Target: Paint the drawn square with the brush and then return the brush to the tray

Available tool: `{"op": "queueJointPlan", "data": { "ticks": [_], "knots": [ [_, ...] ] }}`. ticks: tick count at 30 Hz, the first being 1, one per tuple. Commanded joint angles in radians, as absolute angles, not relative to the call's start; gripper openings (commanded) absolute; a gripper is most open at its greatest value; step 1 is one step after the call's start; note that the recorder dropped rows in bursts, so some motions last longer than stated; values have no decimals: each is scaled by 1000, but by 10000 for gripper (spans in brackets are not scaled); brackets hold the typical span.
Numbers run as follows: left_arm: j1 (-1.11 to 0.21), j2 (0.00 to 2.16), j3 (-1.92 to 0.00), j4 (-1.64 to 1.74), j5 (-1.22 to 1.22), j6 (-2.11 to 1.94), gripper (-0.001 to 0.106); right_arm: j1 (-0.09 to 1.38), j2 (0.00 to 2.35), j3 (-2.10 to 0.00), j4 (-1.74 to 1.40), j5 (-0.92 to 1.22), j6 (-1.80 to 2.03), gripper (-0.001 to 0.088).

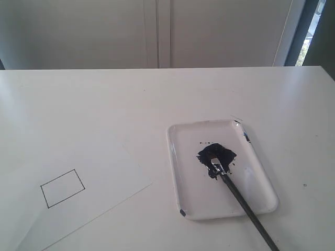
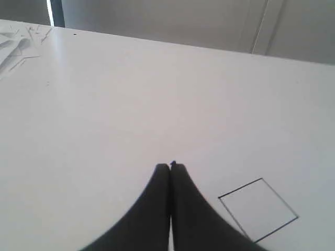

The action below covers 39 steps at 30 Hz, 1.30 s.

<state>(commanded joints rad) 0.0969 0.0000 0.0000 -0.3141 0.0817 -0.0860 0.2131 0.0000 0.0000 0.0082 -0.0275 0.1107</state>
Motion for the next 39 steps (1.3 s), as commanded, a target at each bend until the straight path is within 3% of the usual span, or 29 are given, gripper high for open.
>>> {"op": "queueJointPlan", "data": {
  "ticks": [4,12,16,22,25,29,39],
  "knots": [
    [97,0,0,-328,75,-119,0,213,0,0,55,-128,412,0],
    [97,0,-119,-355,78,-136,0,213,0,0,55,-270,468,0],
    [97,0,-238,-408,144,-134,0,213,0,-12,38,-244,475,0],
    [97,93,-419,-577,328,63,0,213,0,-186,19,-18,448,0],
    [97,220,-474,-797,486,389,0,213,0,-310,19,252,448,0],
    [97,330,-481,-824,578,503,0,213,35,-366,39,613,396,0],
    [97,336,-481,-825,516,504,0,213,39,-369,53,612,391,0]
  ]
}}
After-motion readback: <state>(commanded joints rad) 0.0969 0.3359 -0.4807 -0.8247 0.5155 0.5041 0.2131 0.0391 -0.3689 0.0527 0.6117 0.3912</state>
